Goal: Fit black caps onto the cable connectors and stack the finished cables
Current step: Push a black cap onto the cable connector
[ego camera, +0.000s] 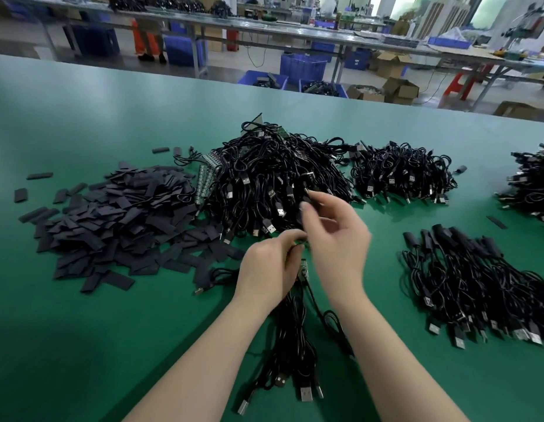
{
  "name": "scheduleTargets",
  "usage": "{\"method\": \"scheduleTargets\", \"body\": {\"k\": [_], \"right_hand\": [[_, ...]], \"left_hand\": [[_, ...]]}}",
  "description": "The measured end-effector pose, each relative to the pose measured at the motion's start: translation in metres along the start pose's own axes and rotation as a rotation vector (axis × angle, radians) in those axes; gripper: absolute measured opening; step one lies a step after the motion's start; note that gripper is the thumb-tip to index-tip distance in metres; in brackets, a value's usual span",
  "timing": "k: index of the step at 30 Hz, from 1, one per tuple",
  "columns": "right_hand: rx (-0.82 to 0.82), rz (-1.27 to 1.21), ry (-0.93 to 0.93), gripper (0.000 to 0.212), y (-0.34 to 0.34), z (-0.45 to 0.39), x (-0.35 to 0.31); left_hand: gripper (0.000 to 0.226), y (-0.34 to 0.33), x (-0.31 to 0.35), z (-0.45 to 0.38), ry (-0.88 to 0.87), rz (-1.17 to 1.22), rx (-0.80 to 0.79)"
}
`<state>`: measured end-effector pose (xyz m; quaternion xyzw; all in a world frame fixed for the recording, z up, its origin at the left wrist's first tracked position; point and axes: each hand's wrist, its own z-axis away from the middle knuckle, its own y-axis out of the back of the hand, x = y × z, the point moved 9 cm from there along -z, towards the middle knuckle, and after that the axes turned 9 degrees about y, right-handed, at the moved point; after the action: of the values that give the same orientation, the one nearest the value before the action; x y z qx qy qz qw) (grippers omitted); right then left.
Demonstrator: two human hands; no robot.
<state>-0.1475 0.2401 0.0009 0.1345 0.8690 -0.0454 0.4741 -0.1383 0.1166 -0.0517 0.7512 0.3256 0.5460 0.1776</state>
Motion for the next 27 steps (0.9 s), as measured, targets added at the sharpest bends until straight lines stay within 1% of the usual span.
{"method": "scheduleTargets", "body": {"k": [3,5,8,10,13,16,19,23,27], "right_hand": [[0.069,0.015,-0.156,0.017,0.04,0.002,0.037],[0.061,-0.026,-0.227,0.015,0.051,0.009,0.052],[0.013,-0.096,-0.292,0.016,0.054,0.018,0.063],[0.012,-0.178,-0.33,0.015,0.052,0.022,0.065],[0.018,-0.265,-0.419,0.009,0.044,0.03,0.072],[-0.004,-0.251,-0.454,0.007,0.038,0.035,0.076],[0.012,-0.244,-0.473,0.007,0.039,0.037,0.078],[0.023,-0.287,-0.515,0.009,0.04,0.038,0.082],[0.014,-0.324,-0.553,0.01,0.037,0.04,0.085]], "left_hand": [[0.008,0.0,0.002,0.0,0.0,0.034,0.007],[0.009,0.0,0.001,0.001,0.003,0.047,0.016],[0.019,0.002,-0.003,0.002,0.017,0.087,0.041],[0.025,0.005,-0.002,0.002,0.008,0.134,0.062],[0.027,0.006,0.0,0.003,-0.021,0.154,0.071],[0.028,0.006,-0.003,0.002,-0.012,0.165,0.078],[0.029,0.005,-0.003,0.001,0.0,0.18,0.069],[0.025,0.004,-0.001,0.0,-0.015,0.206,0.057],[0.025,0.0,0.001,0.001,0.001,0.237,0.0]]}}
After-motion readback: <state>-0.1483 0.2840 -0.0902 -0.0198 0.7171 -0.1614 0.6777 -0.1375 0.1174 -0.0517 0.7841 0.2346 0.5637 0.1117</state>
